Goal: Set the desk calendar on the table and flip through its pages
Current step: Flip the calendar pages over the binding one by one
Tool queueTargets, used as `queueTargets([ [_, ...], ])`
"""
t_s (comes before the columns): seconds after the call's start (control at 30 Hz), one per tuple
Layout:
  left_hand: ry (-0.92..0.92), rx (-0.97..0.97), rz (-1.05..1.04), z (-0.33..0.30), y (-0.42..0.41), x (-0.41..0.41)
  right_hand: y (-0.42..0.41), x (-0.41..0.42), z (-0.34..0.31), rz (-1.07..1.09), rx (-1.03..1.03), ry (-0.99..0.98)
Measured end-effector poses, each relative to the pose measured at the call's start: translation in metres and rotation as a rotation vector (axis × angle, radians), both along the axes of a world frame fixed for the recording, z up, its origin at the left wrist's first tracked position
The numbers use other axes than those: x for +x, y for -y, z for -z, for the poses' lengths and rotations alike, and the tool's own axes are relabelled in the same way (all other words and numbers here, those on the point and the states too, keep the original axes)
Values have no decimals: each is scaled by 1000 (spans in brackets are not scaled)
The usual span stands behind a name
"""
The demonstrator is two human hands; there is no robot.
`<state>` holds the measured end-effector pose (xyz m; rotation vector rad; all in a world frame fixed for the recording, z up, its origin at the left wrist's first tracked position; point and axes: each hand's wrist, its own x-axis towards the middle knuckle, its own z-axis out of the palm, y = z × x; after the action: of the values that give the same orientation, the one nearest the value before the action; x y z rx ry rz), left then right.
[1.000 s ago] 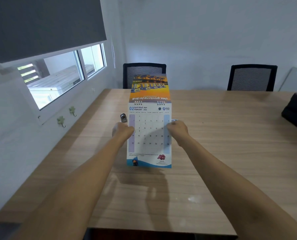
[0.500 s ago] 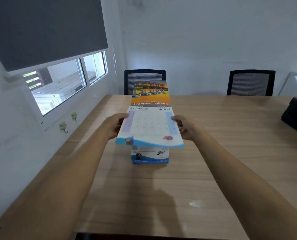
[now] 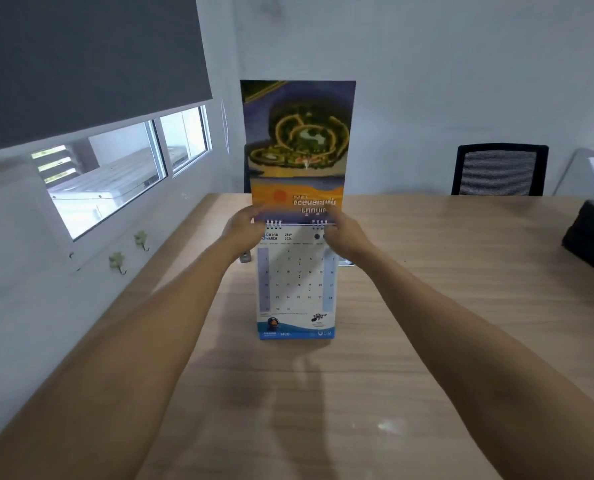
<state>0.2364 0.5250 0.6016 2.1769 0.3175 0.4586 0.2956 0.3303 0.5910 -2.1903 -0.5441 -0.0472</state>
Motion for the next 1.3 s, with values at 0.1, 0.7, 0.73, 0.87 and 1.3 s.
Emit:
queueTargets([
  [0.1,-114,401,67,11,-7,10,-1,7,11,-20,-457,93],
  [0.7,-195,388,107,36,-8,18,0,26,35,5,-516,136],
  [0.73,-159,336,78,41,-7,13,1,25,39,31,-477,134],
  [0.87,-107,-131,-116,68,6,-5,2,8,61,171,10,-79],
  [1.3,-177,-309,-44,94,30,-29,-7,-27,81,90,413,-648],
])
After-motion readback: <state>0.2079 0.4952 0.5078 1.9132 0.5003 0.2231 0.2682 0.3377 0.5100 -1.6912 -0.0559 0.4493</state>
